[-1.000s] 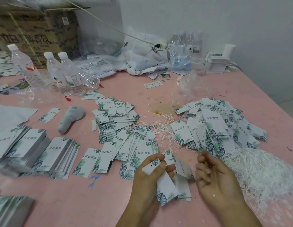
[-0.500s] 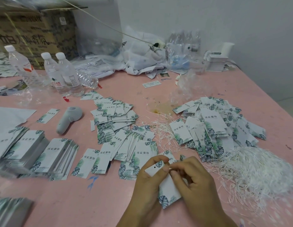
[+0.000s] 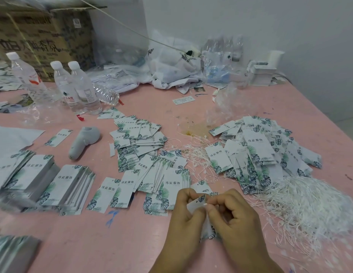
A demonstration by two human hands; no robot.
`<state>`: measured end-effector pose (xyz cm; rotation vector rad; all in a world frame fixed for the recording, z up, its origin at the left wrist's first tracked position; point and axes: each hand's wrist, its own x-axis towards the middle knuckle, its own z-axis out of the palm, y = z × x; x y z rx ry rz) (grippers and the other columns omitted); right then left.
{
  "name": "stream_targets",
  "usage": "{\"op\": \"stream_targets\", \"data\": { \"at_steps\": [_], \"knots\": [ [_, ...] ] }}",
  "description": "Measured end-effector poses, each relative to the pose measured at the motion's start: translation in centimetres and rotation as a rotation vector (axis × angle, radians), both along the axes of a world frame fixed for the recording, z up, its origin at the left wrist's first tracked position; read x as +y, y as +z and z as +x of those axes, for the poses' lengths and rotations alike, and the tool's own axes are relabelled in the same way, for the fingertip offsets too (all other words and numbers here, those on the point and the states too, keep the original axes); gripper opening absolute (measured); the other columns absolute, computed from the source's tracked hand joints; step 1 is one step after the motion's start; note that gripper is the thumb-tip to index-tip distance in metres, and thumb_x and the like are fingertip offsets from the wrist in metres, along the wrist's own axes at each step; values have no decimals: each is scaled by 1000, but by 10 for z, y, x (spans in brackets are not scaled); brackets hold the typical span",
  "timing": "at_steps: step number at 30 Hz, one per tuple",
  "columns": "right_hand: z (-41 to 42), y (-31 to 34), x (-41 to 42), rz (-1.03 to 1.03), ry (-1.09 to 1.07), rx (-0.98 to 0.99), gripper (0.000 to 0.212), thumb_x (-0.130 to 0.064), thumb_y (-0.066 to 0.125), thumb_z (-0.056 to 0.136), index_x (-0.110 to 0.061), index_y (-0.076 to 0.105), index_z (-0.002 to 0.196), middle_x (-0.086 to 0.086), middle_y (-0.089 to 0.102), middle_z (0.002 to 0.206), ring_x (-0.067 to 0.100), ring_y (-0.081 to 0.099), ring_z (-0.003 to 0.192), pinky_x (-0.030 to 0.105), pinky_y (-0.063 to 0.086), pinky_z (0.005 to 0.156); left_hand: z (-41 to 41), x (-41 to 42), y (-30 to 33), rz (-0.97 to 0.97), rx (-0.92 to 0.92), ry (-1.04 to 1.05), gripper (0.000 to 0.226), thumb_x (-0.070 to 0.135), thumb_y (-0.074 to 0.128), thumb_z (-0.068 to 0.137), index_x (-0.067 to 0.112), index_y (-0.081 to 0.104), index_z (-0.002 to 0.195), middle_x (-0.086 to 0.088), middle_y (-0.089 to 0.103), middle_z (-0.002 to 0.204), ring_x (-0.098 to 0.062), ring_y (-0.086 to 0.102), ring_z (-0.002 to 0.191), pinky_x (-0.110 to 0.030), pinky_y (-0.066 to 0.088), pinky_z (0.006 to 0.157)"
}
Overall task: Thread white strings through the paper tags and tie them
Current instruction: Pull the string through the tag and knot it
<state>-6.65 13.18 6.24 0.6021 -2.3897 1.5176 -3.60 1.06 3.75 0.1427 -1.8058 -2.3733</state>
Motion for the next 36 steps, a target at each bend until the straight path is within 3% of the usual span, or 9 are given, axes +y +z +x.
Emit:
{"op": "stream_targets", "data": {
  "at_steps": [4, 9, 16, 19, 22, 25, 28, 32, 36],
  "knots": [
    [1, -1, -1, -2, -11, -10, 12, -17, 68, 76, -28, 67, 78, -14, 54, 80, 2, 54, 65, 6, 39, 62, 0, 1, -1, -56, 38, -21, 21, 9, 51, 86, 28, 51, 93, -11, 60, 86, -18, 52, 67, -27, 45, 60],
    [1, -1, -2, -9, -31, -1, 14, -16, 68, 75, -30, 67, 78, -10, 55, 80, 3, 57, 68, 6, 41, 63, -1, 2, -1, -86, 46, -42, 25, 29, 62, 86, 14, 48, 100, -2, 65, 82, -11, 57, 71, -22, 45, 65],
    [-1, -2, -1, -3, -57, 10, 11, -16, 68, 75, -26, 66, 76, -11, 54, 79, 3, 55, 66, 5, 39, 61, 0, 3, 0, -56, 44, -62, 13, 12, 58, 91, 12, 49, 100, 3, 67, 79, -6, 58, 67, -16, 46, 61],
    [-1, -2, 0, -35, -65, -3, 12, -16, 69, 75, -28, 65, 75, -8, 54, 78, 4, 55, 65, 6, 40, 61, -2, 2, 0, 54, 41, -104, 22, 7, 61, 81, 13, 60, 103, -7, 72, 89, -16, 64, 78, -25, 52, 67],
    [-2, 0, 2, -95, -76, -22, 14, -16, 69, 74, -28, 64, 81, -5, 56, 76, 4, 53, 63, 6, 40, 60, -5, -2, 3, 343, 13, -172, 41, 14, 61, 66, 3, 69, 104, -26, 70, 104, -34, 67, 95, -38, 55, 77],
    [-2, 1, 3, -132, -55, -47, 14, -16, 69, 74, -28, 66, 81, -4, 57, 76, 4, 52, 61, 7, 40, 58, -9, -5, 3, 486, -32, -167, 35, 14, 62, 66, -3, 73, 95, -31, 69, 99, -38, 68, 94, -40, 57, 79],
    [-2, 0, 2, -154, -32, -83, 14, -16, 69, 73, -28, 67, 79, -4, 57, 74, 5, 51, 60, 9, 40, 56, -10, -4, -1, 458, -79, -115, 26, 9, 77, 66, -1, 76, 90, -30, 70, 89, -38, 68, 87, -43, 57, 83],
    [-4, -3, 4, -182, -24, -124, 17, -15, 70, 72, -30, 69, 77, -3, 58, 73, 5, 50, 59, 11, 41, 56, -10, -2, -4, 432, -98, -65, 39, 16, 91, 63, -2, 74, 93, -31, 69, 95, -42, 63, 95, -56, 48, 98],
    [-4, -2, 5, -189, 43, -192, 22, -10, 73, 75, -32, 71, 77, -5, 61, 73, 4, 51, 60, 11, 42, 57, -10, -4, -6, 324, -94, 4, 38, 29, 88, 68, 3, 73, 92, -25, 70, 91, -36, 65, 88, -52, 51, 91]
  ]
}}
